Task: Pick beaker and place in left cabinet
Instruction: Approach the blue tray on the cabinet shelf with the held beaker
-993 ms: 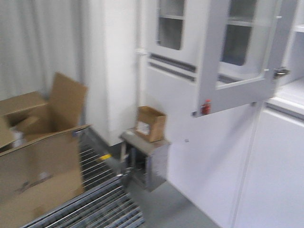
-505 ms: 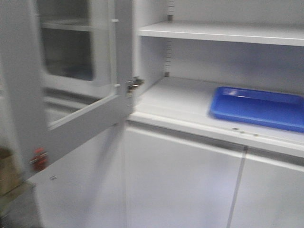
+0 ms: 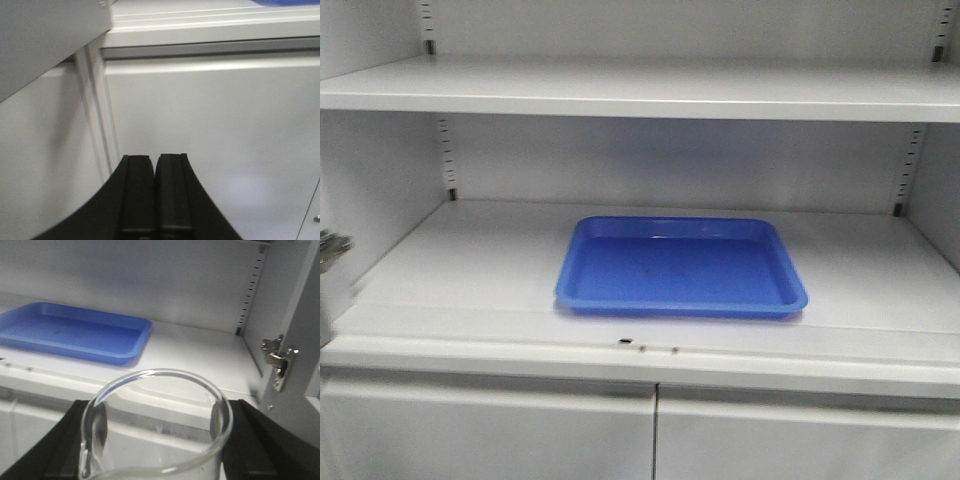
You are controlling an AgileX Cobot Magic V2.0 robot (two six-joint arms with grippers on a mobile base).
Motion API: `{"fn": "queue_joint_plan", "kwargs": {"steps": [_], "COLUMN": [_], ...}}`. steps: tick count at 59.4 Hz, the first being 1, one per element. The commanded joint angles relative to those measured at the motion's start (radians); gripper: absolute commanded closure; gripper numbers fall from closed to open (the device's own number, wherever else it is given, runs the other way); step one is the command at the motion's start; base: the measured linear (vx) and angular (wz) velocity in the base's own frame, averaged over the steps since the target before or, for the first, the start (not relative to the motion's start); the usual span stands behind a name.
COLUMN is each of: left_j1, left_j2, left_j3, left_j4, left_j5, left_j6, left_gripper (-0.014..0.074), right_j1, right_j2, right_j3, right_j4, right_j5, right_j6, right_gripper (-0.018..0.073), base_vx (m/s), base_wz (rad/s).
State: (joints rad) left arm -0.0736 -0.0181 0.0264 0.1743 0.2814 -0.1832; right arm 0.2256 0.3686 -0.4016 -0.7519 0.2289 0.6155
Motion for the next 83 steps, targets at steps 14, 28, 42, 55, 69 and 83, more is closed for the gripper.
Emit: {"fn": "queue_joint_plan", "kwargs": {"steps": [14, 28, 42, 55, 69, 83], "left_j1": [0.000, 0.000, 0.000, 0.000, 0.000, 0.000], "left_j2": [-0.009, -0.009, -0.009, -0.009, -0.009, -0.009], "left_j3": [-0.011, -0.011, -0.011, -0.011, -0.011, -0.011], "left_j4": [0.000, 0.000, 0.000, 0.000, 0.000, 0.000], "left_j5": [-0.082, -0.082, -0.082, -0.082, -0.082, -0.082], "left_j6": [-0.004, -0.004, -0.004, -0.004, -0.004, -0.004], "left_gripper": [0.0593, 0.0593, 0.0593, 0.0593, 0.0593, 0.0593], "right_j1": [-0.007, -0.007, -0.007, -0.007, -0.007, -0.007], "right_j2": [0.011, 0.011, 0.011, 0.011, 0.011, 0.011], "right_j3": [-0.031, -0.031, -0.031, -0.031, -0.031, -0.031], "right_j4": [-0.024, -0.024, -0.024, -0.024, -0.024, -0.024], "right_j5": [-0.061, -0.061, -0.061, -0.061, -0.061, -0.061], "right_j6": [-0.005, -0.005, -0.005, -0.005, -0.005, -0.005], "right_gripper": [0.0564, 0.0564, 0.0564, 0.0564, 0.0564, 0.0564], "base_vx": [0.32, 0.31, 0.28, 0.22, 0.12, 0.03], "base_wz": [-0.25, -0.02, 0.07, 0.02, -0.04, -0.01]}}
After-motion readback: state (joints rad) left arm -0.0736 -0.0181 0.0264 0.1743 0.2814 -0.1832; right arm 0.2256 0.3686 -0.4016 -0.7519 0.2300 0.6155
